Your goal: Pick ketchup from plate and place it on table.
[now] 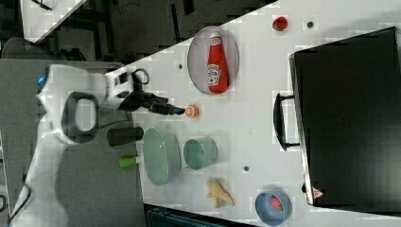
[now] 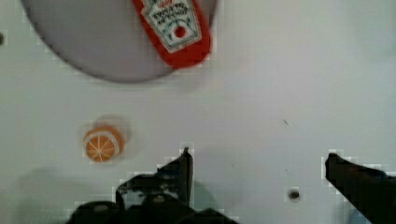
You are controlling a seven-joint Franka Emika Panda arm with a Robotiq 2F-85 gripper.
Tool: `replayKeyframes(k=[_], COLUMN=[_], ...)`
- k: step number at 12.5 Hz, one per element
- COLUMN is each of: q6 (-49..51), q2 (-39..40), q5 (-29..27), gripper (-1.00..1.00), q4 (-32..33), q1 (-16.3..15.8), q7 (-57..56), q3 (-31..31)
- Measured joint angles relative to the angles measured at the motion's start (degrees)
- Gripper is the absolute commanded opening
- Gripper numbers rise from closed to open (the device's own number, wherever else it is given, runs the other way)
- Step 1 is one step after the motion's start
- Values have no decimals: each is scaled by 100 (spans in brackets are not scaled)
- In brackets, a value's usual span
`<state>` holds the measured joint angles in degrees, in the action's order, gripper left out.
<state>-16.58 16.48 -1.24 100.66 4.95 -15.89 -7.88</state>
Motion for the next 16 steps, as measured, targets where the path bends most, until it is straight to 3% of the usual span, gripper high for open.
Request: replayKeyframes(k=[7, 16], q6=[-1996, -3361], q2=[911, 2216], q5=[65, 78], gripper=[100, 100], q4=[-6, 22], q1=[-9, -152], q7=[-1933, -2238], q3=[38, 99])
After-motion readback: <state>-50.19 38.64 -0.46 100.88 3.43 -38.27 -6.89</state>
